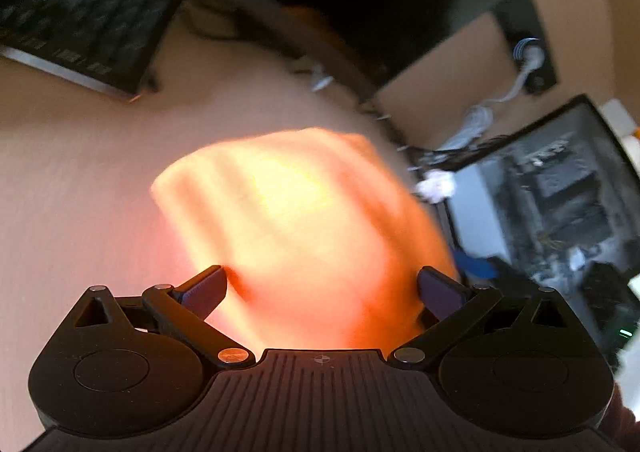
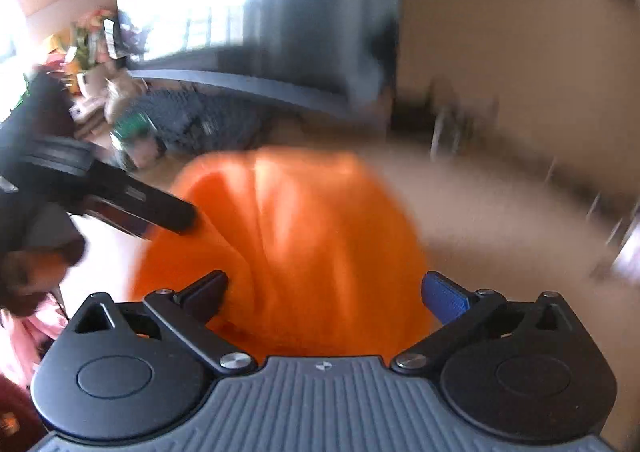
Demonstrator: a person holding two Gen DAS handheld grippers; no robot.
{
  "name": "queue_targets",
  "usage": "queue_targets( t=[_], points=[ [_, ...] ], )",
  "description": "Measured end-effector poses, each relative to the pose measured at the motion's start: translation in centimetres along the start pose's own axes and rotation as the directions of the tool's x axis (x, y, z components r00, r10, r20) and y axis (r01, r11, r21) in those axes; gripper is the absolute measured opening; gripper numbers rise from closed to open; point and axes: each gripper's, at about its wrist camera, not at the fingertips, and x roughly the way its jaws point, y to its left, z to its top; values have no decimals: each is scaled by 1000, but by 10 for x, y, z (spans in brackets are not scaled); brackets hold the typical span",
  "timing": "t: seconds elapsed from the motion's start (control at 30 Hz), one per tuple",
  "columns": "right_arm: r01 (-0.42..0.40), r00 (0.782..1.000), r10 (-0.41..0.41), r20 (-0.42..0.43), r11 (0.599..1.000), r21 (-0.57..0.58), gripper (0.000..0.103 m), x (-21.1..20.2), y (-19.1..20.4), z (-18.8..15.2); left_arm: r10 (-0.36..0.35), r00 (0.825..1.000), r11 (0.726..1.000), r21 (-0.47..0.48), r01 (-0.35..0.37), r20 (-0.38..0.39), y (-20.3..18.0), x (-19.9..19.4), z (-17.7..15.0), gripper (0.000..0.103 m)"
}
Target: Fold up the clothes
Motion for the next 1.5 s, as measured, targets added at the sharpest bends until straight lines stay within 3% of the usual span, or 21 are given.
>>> queue_targets(
  t=[0.03,0.17,0.33,0.4,0.63,0.8,0.9,0.93,1.1,1.23,1.43,1.5],
  points=[
    [-9,1000,10,-24,1000,17,103,13,1,-5,6,1000,1000,-7,-6,8,2,-5,-3,103],
    [-44,999,44,10,999,-22,103,34,31,1,38,998,999,-33,-37,52,11,-29,-14,103],
    [-84,994,89,59,993,-81,103,57,69,12,180,979,983,-58,-175,93,25,-54,-15,103],
    [-55,996,62,70,993,-104,103,69,80,16,217,971,976,-61,-211,102,27,-59,-14,103],
    [-21,991,31,127,997,-76,103,44,73,15,310,937,944,67,-324,160,6,-74,-3,103],
    [-1,986,10,168,999,-53,103,24,66,14,267,936,933,180,-311,230,-16,-83,7,103],
    [11,981,-3,192,999,-38,103,13,62,13,156,957,949,231,-214,244,-25,-79,18,103],
    [25,981,-19,191,999,-31,103,11,61,9,110,967,957,239,-165,229,-23,-74,22,103],
    [162,983,-158,90,986,-39,103,46,70,-12,64,989,972,217,-92,132,3,-21,38,103],
    [248,964,-241,109,966,-65,103,60,78,-8,63,987,969,228,-97,151,13,-3,39,103],
    [268,938,-263,225,963,9,103,-3,75,3,16,981,974,221,-59,194,11,-36,24,103],
    [305,929,-308,206,951,50,103,-7,59,1,1,981,975,218,-45,196,10,-45,16,103]
  ],
)
